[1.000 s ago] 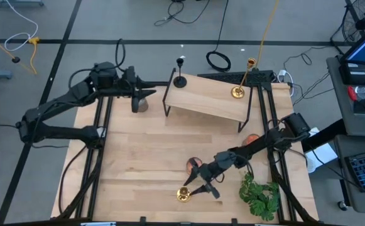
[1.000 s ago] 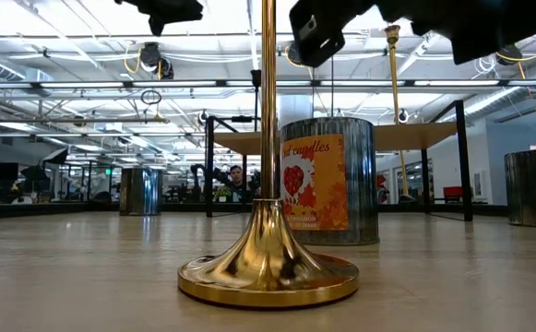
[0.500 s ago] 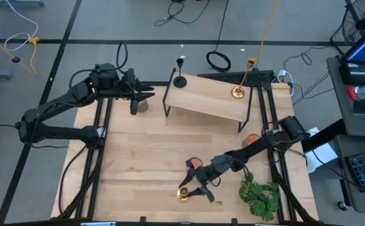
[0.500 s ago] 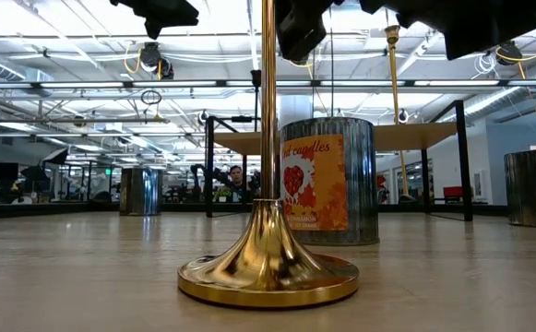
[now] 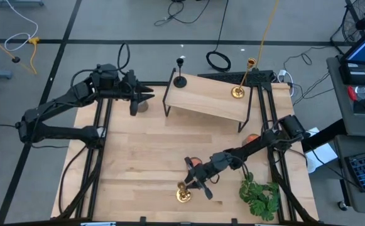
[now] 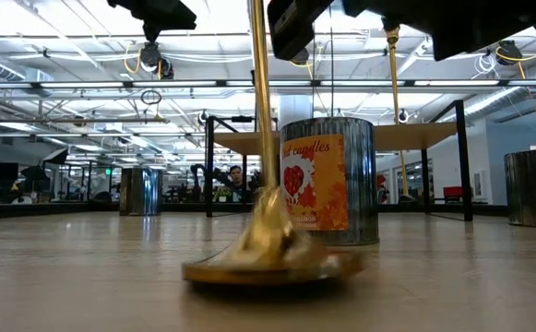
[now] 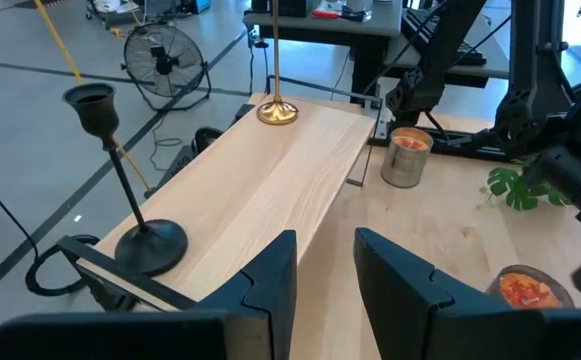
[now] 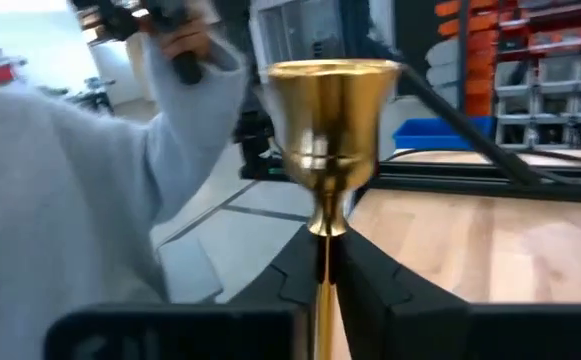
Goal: Pick & Place candle stick holders
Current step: Put the gold candle holder on the shelf
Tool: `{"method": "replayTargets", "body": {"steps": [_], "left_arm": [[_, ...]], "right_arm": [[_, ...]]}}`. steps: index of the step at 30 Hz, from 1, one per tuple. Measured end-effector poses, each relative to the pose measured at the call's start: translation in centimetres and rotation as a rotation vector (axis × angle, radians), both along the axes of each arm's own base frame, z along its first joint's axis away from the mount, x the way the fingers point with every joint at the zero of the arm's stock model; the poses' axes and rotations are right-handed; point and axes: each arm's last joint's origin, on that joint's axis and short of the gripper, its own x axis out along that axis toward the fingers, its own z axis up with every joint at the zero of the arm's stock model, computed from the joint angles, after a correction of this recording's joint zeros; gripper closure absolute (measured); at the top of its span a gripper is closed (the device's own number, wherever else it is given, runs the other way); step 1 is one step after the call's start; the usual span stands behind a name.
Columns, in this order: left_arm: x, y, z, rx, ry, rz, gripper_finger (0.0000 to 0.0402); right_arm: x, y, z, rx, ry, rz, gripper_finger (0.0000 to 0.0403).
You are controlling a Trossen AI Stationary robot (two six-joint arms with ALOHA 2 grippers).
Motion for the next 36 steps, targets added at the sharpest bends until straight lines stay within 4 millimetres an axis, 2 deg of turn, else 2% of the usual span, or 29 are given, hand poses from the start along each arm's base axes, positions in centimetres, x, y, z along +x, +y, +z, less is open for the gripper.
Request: {"method": "replayTargets", "body": {"steps": [3, 6, 11, 15, 20, 23, 27, 32, 36], "left_arm": [[0.0, 0.0, 0.0, -0.001, 0.002, 0.000, 0.0291], [0.0, 0.0, 0.0, -0.002, 0.003, 0.000, 0.0291], [0.0, 0.0, 0.0, -0.002, 0.003, 0.000, 0.0291], [0.0, 0.0, 0.0, -0.003, 0.005, 0.000, 0.0291], [-0.1, -0.1, -0.3, -0.019, 0.034, -0.001, 0.0291], [-0.2, -0.1, -0.5, -0.026, 0.047, -0.001, 0.0291], [-0.2, -0.1, -0.5, -0.027, 0.049, -0.001, 0.0291], [-0.2, -0.1, -0.5, -0.027, 0.049, -0.001, 0.0291], [-0.2, -0.1, -0.5, -0.027, 0.048, -0.001, 0.0291]], "right_arm": [[0.1, -0.2, 0.2, 0.014, -0.024, -0.004, 0.0386], [-0.1, -0.3, 1.3, 0.034, -0.074, -0.025, 0.0381], [-0.9, -0.9, 3.5, -0.021, -0.058, -0.260, 0.0392], [-2.6, -1.8, 6.5, -0.079, -0.046, -0.480, 0.0388], [-4.9, -3.2, 10.5, -0.141, -0.127, -0.626, 0.0385], [-5.9, -4.5, 12.5, -0.144, -0.190, -0.670, 0.0388], [-6.6, -6.9, 14.2, -0.163, -0.235, -0.781, 0.0388], [-6.8, -10.5, 15.1, -0.249, -0.224, -1.062, 0.0388], [-6.6, -13.2, 15.1, -0.290, -0.199, -1.213, 0.0388]]}}
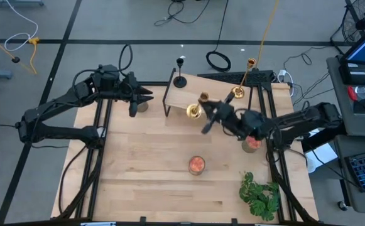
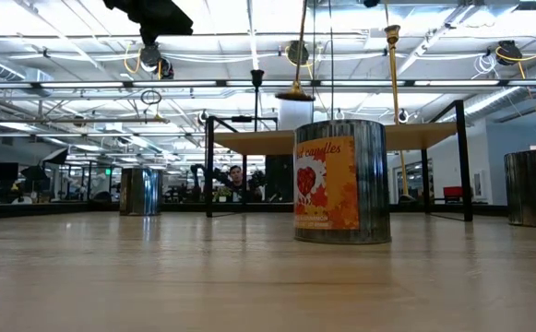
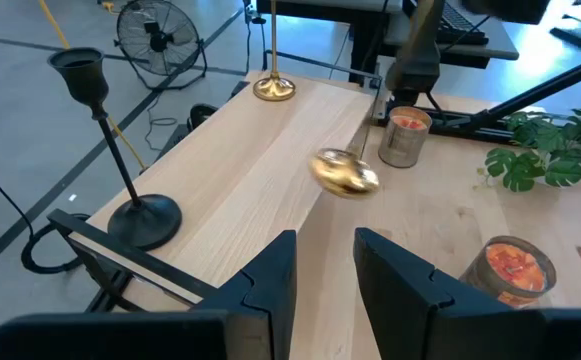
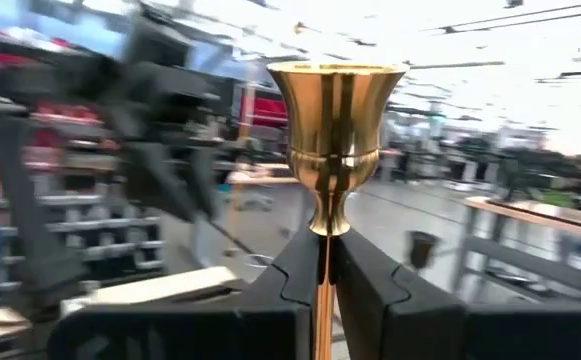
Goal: Pick & Place candle stick holders
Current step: Put the gold candle holder on the shelf
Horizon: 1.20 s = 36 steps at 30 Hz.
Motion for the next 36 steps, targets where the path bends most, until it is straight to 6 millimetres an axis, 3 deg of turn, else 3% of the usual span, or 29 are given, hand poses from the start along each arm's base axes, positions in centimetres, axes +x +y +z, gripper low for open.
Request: {"method": "replayTargets", "body": {"steps": [11, 17, 26, 36], "left_arm": [[0.0, 0.0, 0.0, 0.000, 0.000, 0.000, 0.0291], [0.0, 0.0, 0.0, 0.000, 0.000, 0.000, 0.0291], [0.0, 0.0, 0.0, 0.000, 0.000, 0.000, 0.0291], [0.0, 0.0, 0.0, 0.000, 0.000, 0.000, 0.0291]], "right_arm": [[-0.4, -7.0, -0.4, 0.027, 0.015, -0.373, 0.0388], [-0.9, -9.5, -0.9, 0.081, 0.014, -0.460, 0.0385], [-1.2, -11.1, -1.8, 0.153, 0.026, -0.505, 0.0383], [-1.3, -11.4, -1.9, 0.158, 0.034, -0.514, 0.0381]]}}
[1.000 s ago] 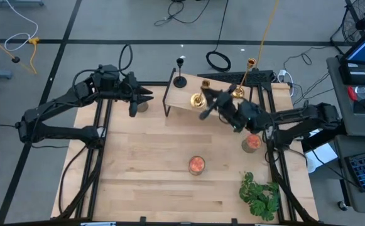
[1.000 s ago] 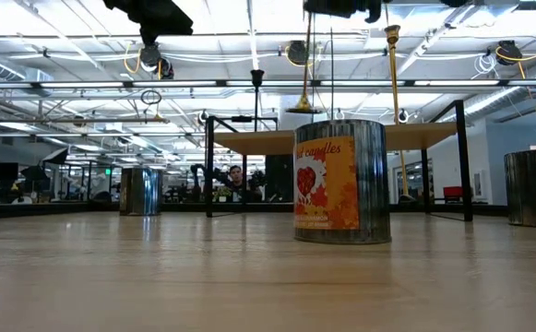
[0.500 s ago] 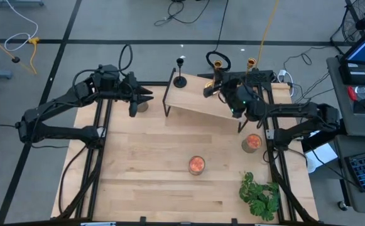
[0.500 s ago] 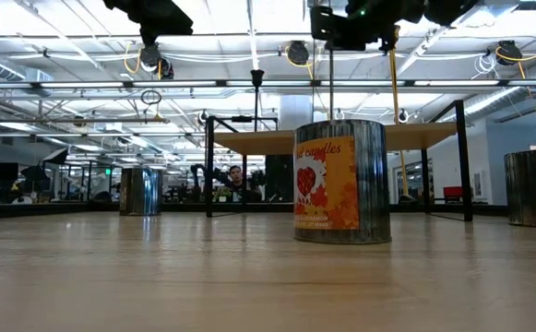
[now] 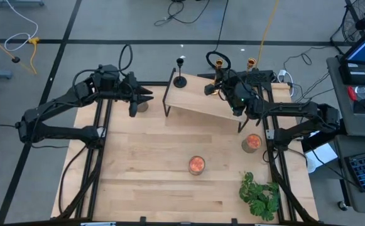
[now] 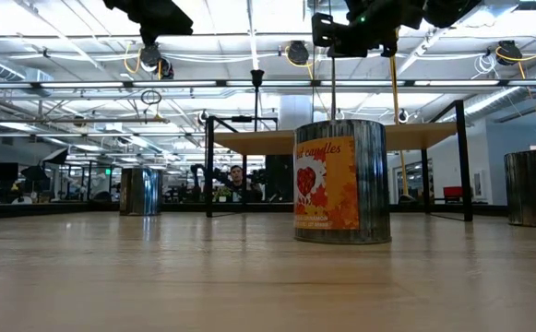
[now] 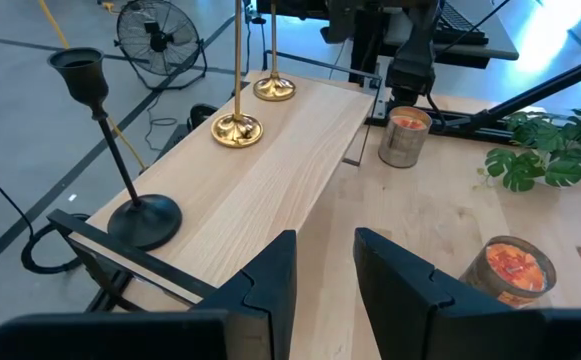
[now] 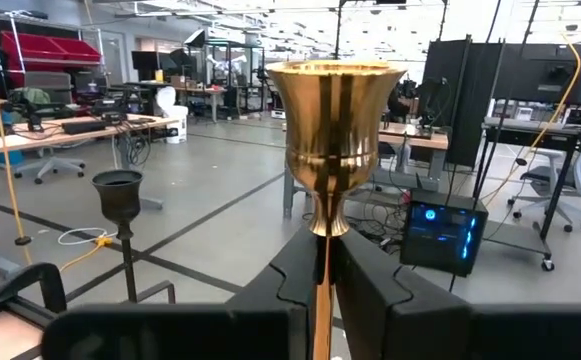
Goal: Pick & Place candle stick holders
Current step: Put the gold candle holder on the shelf
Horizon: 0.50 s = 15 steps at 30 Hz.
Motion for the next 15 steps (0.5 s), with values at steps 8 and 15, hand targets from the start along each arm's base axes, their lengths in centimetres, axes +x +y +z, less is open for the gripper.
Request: {"method": "replayTargets", "body": {"steps": [8, 15], "left_arm": [[0.00, 0.00, 0.00, 0.000, 0.000, 0.000, 0.0291], [-0.01, 0.00, -0.01, -0.001, 0.001, 0.000, 0.0291]], "right_arm": [[-0.06, -0.17, 0.00, 0.010, -0.023, -0.005, 0.0344], [-0.14, -0.37, -0.02, 0.010, -0.018, -0.012, 0.0299]]}}
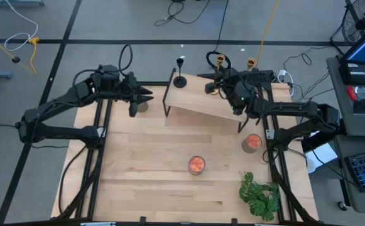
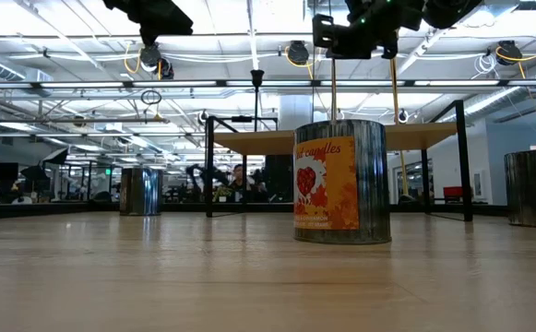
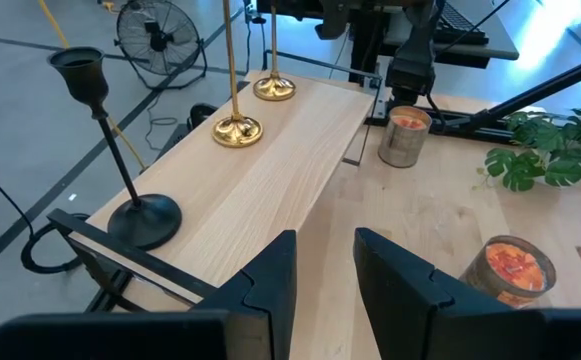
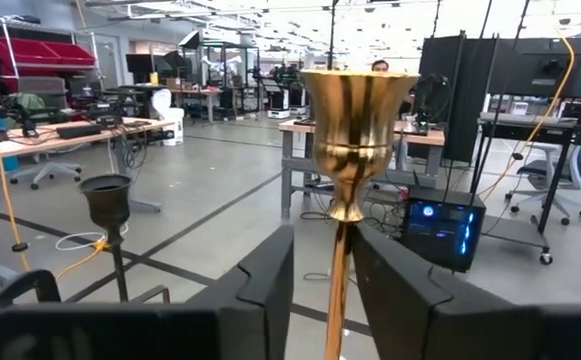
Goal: Pick & Place candle stick holders
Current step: Put the gold candle holder on the shelf, then put the brown scented candle on the shelf
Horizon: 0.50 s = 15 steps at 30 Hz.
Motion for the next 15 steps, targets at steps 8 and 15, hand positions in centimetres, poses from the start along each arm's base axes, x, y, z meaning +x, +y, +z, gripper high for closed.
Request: {"method": "replayTargets", "body": {"steps": [8, 15], "left_arm": [[-0.4, -0.2, -0.9, -0.048, 0.087, 0.001, 0.0291], [-1.1, -0.6, -2.2, -0.144, 0.234, 0.025, 0.0291]], "right_arm": [[0.2, 0.5, 0.0, -0.029, 0.061, 0.013, 0.0258], [0.1, 1.9, 0.6, -0.069, 0.122, 0.033, 0.0226]]}}
